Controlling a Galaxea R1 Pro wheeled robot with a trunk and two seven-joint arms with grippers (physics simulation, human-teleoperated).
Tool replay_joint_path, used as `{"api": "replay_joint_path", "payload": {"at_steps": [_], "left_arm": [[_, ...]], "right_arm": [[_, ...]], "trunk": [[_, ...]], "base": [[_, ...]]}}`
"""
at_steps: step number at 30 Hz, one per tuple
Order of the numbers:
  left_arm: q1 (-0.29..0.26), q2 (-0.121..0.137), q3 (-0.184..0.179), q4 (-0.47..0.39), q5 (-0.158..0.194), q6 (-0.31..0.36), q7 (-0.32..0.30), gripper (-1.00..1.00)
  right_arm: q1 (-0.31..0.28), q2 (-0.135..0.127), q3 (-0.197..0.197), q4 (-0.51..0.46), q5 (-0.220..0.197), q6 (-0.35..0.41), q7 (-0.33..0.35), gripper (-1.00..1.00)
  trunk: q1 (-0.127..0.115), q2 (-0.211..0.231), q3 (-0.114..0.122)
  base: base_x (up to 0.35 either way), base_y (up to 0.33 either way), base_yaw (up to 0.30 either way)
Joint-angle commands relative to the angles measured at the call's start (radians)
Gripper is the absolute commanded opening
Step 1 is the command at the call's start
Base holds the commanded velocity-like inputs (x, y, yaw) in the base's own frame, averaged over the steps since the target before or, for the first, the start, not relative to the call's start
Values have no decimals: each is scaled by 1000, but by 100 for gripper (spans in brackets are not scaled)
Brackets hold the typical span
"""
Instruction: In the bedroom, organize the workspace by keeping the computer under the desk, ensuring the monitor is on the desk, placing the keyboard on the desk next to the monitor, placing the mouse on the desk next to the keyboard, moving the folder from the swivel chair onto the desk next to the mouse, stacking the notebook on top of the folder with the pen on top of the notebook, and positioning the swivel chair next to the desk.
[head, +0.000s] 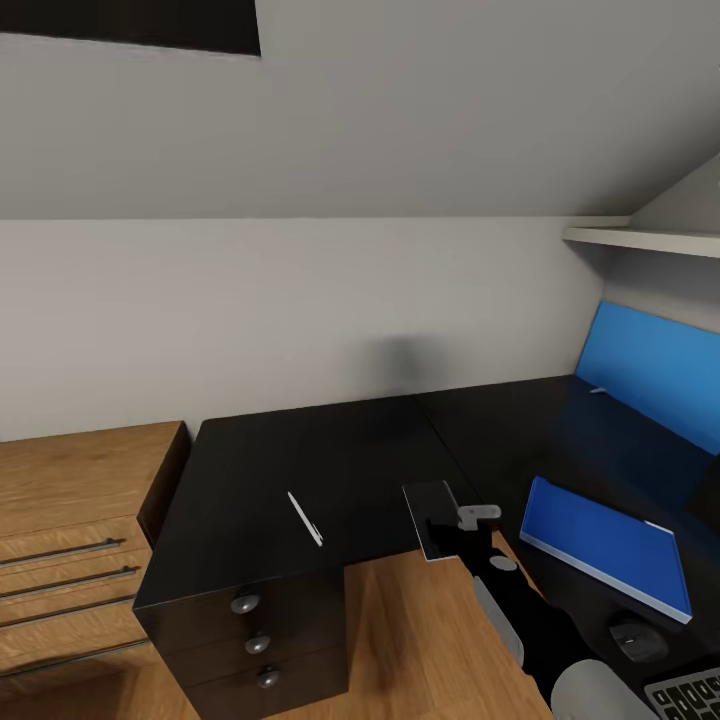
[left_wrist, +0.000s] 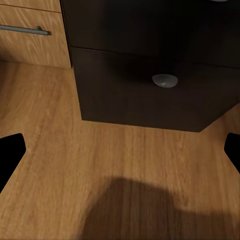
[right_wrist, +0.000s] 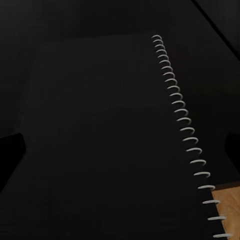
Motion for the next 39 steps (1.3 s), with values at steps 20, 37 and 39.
{"api": "replay_joint_path", "payload": {"at_steps": [20,37,39], "left_arm": [[0,0,-4,0,11,-1,-8,100],[0,1,-3,0,11,-1,-8,100],[0,1,-2,0,11,-2,-8,100]], "right_arm": [[1,-7,5,-68,-18,14,-9,100],[1,-4,6,-67,-57,12,-6,100],[1,-4,6,-67,-94,13,-7,100]], "trunk": [[0,-1,-1],[0,-1,-1],[0,-1,-1]], "base": [[0,0,0],[-213,0,0],[-94,0,0]]}}
